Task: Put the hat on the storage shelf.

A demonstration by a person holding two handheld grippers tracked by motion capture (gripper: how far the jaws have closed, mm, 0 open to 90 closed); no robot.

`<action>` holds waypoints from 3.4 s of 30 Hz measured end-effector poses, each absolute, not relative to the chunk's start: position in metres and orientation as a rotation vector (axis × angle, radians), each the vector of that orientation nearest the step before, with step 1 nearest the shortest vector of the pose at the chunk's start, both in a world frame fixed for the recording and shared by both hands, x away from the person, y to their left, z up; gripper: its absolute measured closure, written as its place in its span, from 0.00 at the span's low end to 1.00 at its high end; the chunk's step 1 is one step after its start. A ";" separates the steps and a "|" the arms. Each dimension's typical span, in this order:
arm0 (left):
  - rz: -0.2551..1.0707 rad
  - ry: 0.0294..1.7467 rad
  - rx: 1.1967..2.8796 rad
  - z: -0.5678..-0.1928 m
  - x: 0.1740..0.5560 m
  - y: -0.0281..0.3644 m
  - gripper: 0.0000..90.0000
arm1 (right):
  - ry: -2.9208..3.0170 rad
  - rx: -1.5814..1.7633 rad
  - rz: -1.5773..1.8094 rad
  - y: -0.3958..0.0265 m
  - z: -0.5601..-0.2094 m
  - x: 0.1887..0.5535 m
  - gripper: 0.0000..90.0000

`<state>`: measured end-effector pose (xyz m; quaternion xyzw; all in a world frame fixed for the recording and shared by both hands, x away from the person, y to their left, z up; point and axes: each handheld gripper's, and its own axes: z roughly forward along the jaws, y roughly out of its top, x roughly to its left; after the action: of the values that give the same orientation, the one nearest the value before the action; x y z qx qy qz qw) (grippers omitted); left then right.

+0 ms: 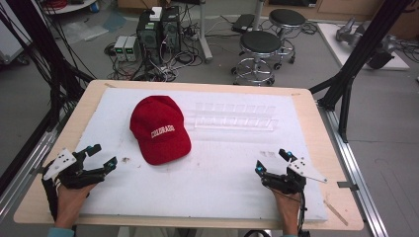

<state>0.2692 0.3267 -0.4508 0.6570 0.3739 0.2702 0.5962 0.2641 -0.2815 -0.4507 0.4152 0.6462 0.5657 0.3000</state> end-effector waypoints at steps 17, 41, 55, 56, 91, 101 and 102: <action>0.607 0.862 1.522 -0.451 0.270 0.328 0.19 | 1.717 1.104 1.515 -0.283 -0.451 0.265 0.04; 0.534 0.879 1.528 -0.436 0.278 0.338 0.18 | 1.726 1.110 1.507 -0.282 -0.450 0.266 0.04; 0.534 0.791 1.672 -0.371 0.315 0.329 0.18 | 1.728 1.106 1.506 -0.282 -0.450 0.266 0.04; 0.533 0.786 1.680 -0.368 0.318 0.328 0.18 | 1.729 1.106 1.506 -0.282 -0.450 0.266 0.04; 0.256 0.843 1.887 -0.353 0.452 0.294 0.19 | 1.738 1.113 1.494 -0.281 -0.450 0.267 0.04; 0.235 0.858 1.958 -0.369 0.461 0.285 0.22 | 1.742 1.101 1.490 -0.281 -0.450 0.267 0.04; 0.230 0.857 1.969 -0.370 0.461 0.284 0.22 | 1.742 1.101 1.491 -0.281 -0.450 0.267 0.04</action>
<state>0.4613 0.2837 -0.3704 0.8039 0.3499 0.0941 0.4716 0.2666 -0.2807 -0.4502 0.4137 0.6546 0.5600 0.2946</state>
